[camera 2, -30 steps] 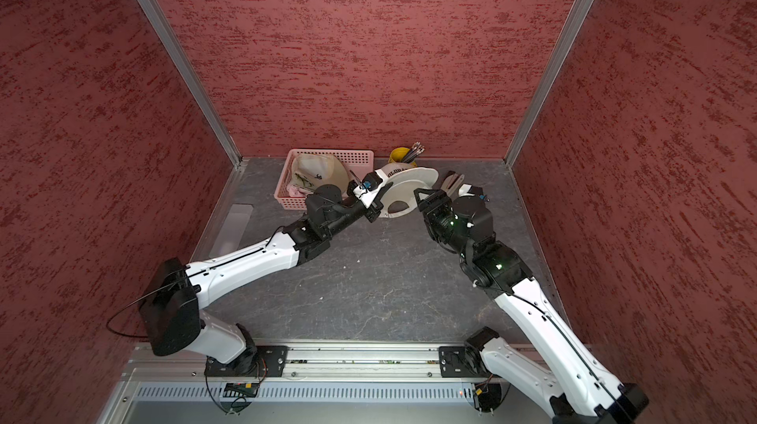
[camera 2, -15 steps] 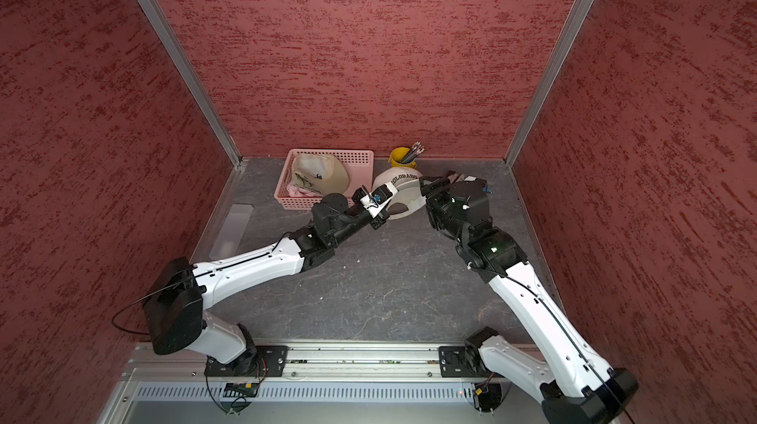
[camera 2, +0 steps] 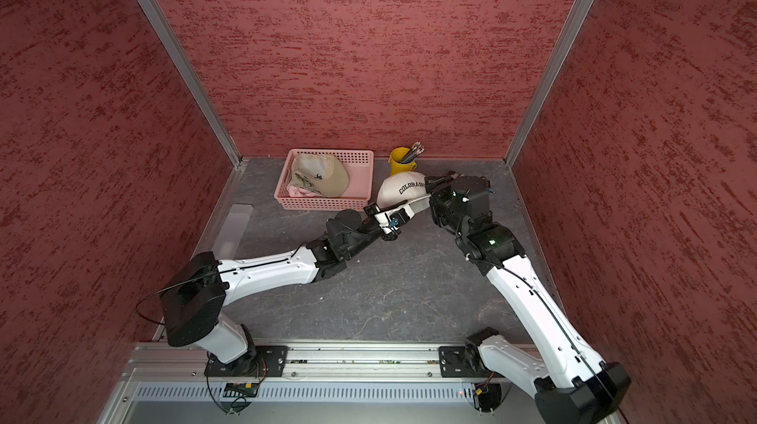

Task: Turn the baseball cap inside out
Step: Place the baseball cap at the center of the board.

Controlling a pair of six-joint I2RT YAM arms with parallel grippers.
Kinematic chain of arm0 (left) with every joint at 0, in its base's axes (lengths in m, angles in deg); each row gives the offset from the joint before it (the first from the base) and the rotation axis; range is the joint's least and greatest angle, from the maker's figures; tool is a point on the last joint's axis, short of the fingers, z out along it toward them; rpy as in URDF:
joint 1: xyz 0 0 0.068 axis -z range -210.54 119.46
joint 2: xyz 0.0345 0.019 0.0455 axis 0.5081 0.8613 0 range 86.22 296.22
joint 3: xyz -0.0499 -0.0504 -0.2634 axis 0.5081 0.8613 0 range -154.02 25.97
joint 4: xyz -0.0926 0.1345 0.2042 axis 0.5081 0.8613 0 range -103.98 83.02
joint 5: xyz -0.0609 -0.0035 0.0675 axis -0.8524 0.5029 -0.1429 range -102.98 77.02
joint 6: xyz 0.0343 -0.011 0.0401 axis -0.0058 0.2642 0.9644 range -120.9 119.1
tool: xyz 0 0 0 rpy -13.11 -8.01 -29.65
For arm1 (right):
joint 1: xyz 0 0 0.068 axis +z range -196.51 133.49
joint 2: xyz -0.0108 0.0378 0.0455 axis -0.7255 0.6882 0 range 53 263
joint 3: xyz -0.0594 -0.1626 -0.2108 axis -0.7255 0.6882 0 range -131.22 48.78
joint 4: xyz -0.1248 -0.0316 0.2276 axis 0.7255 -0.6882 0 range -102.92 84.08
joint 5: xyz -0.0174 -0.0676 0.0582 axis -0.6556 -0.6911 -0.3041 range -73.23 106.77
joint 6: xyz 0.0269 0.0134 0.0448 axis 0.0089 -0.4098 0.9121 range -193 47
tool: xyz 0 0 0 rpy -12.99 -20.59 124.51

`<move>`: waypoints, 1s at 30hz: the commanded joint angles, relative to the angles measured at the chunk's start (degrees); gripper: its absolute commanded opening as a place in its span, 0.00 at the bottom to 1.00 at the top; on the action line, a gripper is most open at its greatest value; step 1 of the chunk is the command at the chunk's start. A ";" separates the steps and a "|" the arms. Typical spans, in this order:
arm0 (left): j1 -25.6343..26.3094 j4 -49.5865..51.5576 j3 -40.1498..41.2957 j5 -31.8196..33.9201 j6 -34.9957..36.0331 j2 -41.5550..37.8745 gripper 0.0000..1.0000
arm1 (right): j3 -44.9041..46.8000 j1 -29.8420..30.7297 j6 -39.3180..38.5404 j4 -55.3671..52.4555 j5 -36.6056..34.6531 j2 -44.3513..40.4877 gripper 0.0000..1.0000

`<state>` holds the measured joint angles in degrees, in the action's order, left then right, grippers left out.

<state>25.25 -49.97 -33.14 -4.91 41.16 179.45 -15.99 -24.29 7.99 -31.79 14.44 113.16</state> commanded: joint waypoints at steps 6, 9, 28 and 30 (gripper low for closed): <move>1.64 -8.18 0.13 1.04 7.02 2.90 0.00 | 0.85 -1.35 0.62 2.11 3.70 0.48 0.53; 1.76 -10.36 0.80 0.89 7.50 3.23 0.00 | 1.51 -1.70 0.61 2.59 4.37 0.33 0.46; 1.49 -7.40 0.62 1.01 3.70 2.71 0.22 | 6.58 -2.45 1.30 7.07 5.72 0.48 0.04; 1.53 -6.96 1.00 1.54 3.38 2.41 0.51 | 7.70 -2.51 1.31 8.69 5.41 0.56 0.00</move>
<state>26.32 -57.18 -32.11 -2.61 46.69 182.58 -10.53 -26.37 9.92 -27.35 19.38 113.58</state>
